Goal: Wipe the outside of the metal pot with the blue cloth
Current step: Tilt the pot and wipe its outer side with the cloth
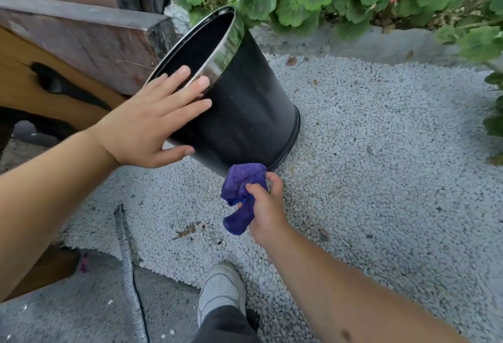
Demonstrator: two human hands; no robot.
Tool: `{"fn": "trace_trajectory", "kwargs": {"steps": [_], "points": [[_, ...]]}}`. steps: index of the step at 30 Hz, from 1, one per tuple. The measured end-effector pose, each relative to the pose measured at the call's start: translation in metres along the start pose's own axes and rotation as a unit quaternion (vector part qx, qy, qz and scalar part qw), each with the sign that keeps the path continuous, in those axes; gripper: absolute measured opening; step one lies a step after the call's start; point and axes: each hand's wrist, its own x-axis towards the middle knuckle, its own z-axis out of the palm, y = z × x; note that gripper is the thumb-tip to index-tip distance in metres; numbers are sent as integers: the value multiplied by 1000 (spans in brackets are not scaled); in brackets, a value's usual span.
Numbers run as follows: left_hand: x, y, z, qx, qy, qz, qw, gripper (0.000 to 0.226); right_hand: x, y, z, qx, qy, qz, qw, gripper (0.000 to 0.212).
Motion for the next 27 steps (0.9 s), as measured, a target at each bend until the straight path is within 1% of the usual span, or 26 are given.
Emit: {"fn": "trace_trajectory", "kwargs": {"steps": [3, 5, 8, 10, 12, 13, 14, 15, 16, 17, 18, 19, 20, 21, 23, 25, 27], "points": [[13, 6, 0, -65, 46, -66, 995, 69, 2, -5, 4, 9, 0, -8, 1000, 50], [27, 17, -10, -97, 42, -103, 989, 70, 4, -14, 1, 17, 21, -20, 999, 48], [53, 48, -25, -139, 23, -148, 979, 78, 4, -29, -16, 32, 44, -57, 997, 31], [80, 67, -37, -192, 11, -175, 966, 84, 2, -42, -29, 49, 48, -60, 996, 26], [101, 72, -53, -298, 11, -166, 940, 86, 5, -59, -41, 56, 63, -59, 995, 30], [105, 68, -58, -344, 18, -144, 928, 82, 10, -70, -47, 56, 70, -64, 994, 35], [105, 62, -62, -356, 22, -113, 927, 77, 15, -84, -49, 51, 74, -72, 993, 38], [101, 55, -62, -314, 14, -76, 946, 73, 20, -99, -50, 37, 75, -83, 993, 40], [97, 49, -58, -225, -3, -42, 973, 71, 24, -113, -50, 14, 72, -96, 993, 37], [93, 44, -53, -126, -19, -24, 992, 71, 28, -127, -49, -17, 68, -112, 991, 30], [89, 39, -49, -51, -28, -27, 998, 72, 30, -139, -48, -53, 61, -131, 988, 22], [88, 35, -47, -10, -31, -48, 998, 75, 30, -149, -47, -86, 51, -149, 984, 15], [89, 30, -48, -2, -28, -80, 996, 78, 28, -156, -44, -113, 39, -162, 979, 13], [90, 24, -50, -15, -25, -111, 993, 79, 28, -161, -41, -138, 27, -174, 975, 16], [100, 17, -50, -47, -20, -144, 988, 77, 26, -165, -38, -187, 17, -209, 960, 20], [115, 17, -48, -35, -27, -148, 988, 75, 22, -162, -36, -242, 16, -250, 937, 17], [131, 20, -45, 5, -34, -147, 989, 74, 20, -155, -37, -298, 38, -286, 910, 17]]}}
